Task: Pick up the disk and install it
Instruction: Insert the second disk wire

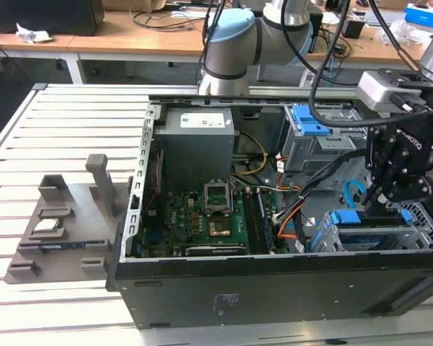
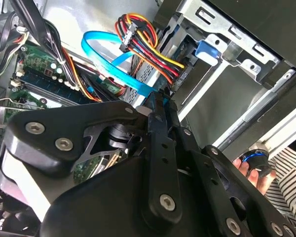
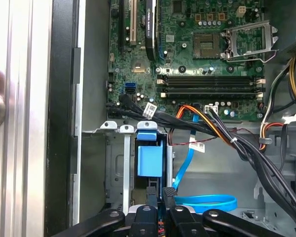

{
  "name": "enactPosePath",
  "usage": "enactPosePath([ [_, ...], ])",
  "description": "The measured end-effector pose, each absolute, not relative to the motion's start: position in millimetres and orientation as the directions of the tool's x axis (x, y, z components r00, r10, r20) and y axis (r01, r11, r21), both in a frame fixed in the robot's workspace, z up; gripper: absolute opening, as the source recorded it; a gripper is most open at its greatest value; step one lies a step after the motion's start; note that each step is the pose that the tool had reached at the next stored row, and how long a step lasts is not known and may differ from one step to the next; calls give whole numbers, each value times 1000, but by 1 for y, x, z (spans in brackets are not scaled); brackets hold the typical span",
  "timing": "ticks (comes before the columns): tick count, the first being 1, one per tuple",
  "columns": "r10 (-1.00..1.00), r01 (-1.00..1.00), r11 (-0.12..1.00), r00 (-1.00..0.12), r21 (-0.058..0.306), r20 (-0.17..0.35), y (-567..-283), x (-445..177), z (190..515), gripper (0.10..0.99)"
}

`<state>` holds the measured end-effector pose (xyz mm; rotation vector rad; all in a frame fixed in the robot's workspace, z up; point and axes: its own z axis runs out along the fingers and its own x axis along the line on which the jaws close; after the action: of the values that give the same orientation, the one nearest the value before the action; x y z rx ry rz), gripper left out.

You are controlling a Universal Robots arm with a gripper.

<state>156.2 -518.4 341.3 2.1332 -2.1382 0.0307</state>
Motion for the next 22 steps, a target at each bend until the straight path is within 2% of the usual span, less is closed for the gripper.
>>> enactPosePath([
  [22, -995, -998, 1, 6, 68, 99, -519, 161, 342, 161],
])
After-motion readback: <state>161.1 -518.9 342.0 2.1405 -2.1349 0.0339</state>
